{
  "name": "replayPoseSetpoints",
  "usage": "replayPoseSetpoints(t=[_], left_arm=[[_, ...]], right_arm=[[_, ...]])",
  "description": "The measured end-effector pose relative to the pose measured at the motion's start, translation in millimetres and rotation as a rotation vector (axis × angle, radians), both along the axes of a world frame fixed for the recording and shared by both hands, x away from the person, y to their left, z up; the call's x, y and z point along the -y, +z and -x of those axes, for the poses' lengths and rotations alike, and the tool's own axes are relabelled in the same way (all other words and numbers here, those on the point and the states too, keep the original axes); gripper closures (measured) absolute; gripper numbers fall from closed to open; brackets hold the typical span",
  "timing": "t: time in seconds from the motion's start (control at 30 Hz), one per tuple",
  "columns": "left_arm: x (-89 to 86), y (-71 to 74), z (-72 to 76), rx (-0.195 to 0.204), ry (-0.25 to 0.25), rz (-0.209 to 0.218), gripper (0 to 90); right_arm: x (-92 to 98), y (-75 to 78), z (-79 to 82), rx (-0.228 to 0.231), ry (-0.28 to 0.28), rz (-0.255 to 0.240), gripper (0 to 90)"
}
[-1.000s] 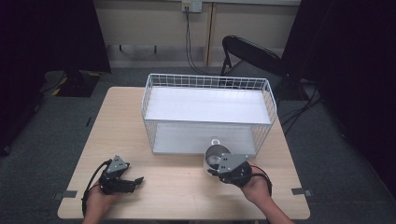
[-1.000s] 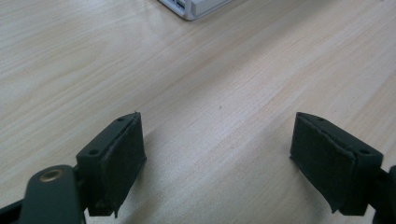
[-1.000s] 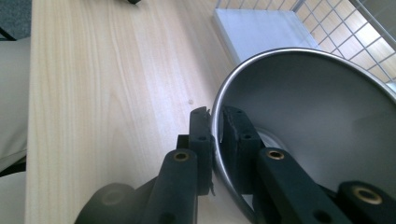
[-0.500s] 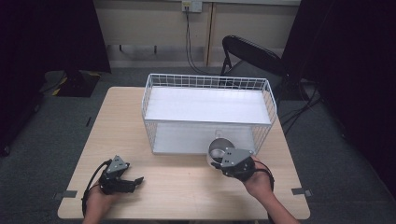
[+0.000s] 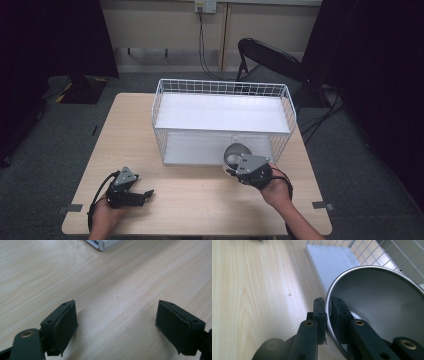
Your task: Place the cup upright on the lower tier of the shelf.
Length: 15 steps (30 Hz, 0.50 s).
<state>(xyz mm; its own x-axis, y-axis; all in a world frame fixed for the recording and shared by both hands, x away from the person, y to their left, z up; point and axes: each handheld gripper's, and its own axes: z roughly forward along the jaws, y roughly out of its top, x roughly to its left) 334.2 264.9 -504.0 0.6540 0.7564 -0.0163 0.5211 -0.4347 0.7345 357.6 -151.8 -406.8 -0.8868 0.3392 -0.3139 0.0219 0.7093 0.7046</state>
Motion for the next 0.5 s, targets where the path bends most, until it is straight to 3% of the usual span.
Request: replayPoseSetpoints(t=[0.5], left_arm=[[0.0, 0.0, 0.0, 0.000, 0.000, 0.000, 16.8]], right_arm=[[-1.4, -1.3, -12.9, 0.031, -0.016, 0.011, 82.1]])
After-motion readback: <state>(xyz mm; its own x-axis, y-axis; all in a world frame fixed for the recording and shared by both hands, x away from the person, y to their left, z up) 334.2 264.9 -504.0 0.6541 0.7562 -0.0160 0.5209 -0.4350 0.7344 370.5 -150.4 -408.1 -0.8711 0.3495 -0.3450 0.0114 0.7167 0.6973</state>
